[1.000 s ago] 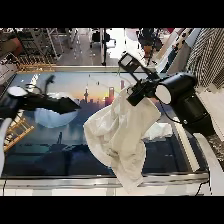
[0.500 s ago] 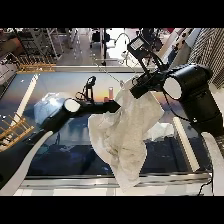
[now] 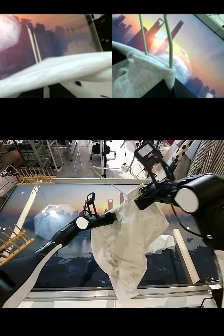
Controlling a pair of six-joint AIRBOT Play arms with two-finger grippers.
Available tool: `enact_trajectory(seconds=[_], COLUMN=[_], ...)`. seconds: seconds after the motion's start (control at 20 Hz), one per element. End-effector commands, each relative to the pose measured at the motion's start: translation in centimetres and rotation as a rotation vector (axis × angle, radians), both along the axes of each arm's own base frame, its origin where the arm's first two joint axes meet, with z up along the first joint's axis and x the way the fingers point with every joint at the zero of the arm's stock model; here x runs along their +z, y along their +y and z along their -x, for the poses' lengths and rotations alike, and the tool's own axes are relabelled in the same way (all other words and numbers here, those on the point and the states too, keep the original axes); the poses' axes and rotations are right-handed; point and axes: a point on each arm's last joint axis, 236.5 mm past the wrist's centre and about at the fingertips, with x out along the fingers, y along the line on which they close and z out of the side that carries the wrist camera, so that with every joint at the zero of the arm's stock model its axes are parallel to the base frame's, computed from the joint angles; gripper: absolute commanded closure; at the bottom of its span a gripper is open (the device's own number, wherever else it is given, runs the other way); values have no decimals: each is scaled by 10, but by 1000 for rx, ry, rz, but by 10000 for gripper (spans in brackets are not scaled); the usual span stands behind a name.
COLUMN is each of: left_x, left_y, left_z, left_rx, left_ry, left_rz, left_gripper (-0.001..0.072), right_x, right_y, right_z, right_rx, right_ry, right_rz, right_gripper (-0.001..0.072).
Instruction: Fold the clothes and pants, and hang the long-sleeved shirts on hangers.
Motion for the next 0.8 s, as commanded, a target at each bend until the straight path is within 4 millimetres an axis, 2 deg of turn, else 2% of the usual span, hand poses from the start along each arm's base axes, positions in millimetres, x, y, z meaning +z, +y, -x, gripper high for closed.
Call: enact_trajectory(seconds=[0.0,0.15,0.2,0.25,0.3,0.35,0.4,0.55,0.6,0.75], left_x=[14,56,65,65,58,48,37,8,-3,-31], left_y=[19,38,39,36,30,23,16,-2,-6,-9], left_z=[-12,-16,-10,3,18,32,44,69,73,70], left_rx=[49,50,24,-41,-120,-175,-224,-314,-320,-282], left_ry=[-25,-130,-149,-146,-130,-86,-45,57,101,197], left_rz=[12,-1,-15,-47,-83,-95,-106,-115,-111,-95], left_gripper=[691,691,690,684,423,120,81,80,80,80], right_x=[16,21,23,27,33,40,45,46,45,44], right_y=[-5,-2,-1,1,3,6,8,10,9,11], right_z=[17,24,22,20,16,12,10,10,10,11], right_rx=[12,37,39,43,48,54,58,51,50,55], right_ry=[-14,-16,-25,-45,-76,-108,-131,-131,-126,-120], right_rz=[-20,-36,-40,-48,-57,-71,-81,-101,-100,-106], right_gripper=[683,683,683,683,682,682,682,682,682,682])
